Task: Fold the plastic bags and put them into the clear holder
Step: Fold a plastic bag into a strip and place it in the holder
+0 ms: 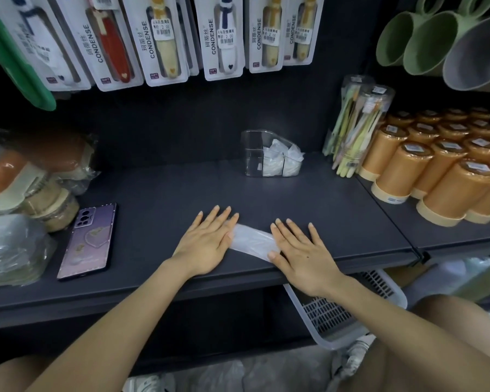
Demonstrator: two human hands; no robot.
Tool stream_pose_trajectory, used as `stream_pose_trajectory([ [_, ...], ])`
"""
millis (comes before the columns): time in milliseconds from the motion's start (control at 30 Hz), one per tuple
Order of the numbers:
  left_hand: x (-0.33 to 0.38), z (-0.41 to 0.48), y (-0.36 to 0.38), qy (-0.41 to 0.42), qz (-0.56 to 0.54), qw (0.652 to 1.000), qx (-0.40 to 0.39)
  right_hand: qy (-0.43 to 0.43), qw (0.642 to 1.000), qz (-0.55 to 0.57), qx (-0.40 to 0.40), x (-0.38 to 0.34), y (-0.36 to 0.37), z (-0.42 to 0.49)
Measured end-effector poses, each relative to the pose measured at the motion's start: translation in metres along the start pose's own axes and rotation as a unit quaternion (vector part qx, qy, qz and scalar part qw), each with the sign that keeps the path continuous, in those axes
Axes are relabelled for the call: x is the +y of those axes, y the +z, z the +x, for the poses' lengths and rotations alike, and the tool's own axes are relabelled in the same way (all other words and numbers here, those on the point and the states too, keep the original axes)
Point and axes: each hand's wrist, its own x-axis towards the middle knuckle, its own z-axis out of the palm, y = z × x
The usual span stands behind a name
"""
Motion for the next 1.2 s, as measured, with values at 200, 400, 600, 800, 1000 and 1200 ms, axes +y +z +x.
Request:
stream_pose_trajectory([
  [200,-0.001,0.000,0.002,-0.002,0.002,1.000,-0.001,-0.014,1.000,0.005,0.027,-0.030,-0.006,0.004],
  [400,-0.001,0.002,0.003,-0.006,0.013,1.000,-0.006,-0.033,0.999,-0.003,0.010,-0.013,0.005,-0.017],
  [600,-0.001,0.001,0.004,-0.008,0.008,1.000,-0.003,0.096,0.966,0.127,0.204,-0.009,-0.002,-0.018],
  [800,0.012,-0.004,0.003,-0.077,-0.008,0.997,0.009,0.224,0.946,0.087,0.216,-0.040,0.001,0.001],
  [1000,0.012,-0.010,-0.005,-0.112,-0.225,0.964,0.091,0.250,0.922,0.220,0.196,-0.039,-0.007,0.008],
  [1200,0.017,-0.005,-0.036,-0.079,-0.352,0.925,0.118,0.134,0.885,0.414,0.164,-0.017,-0.038,0.007],
])
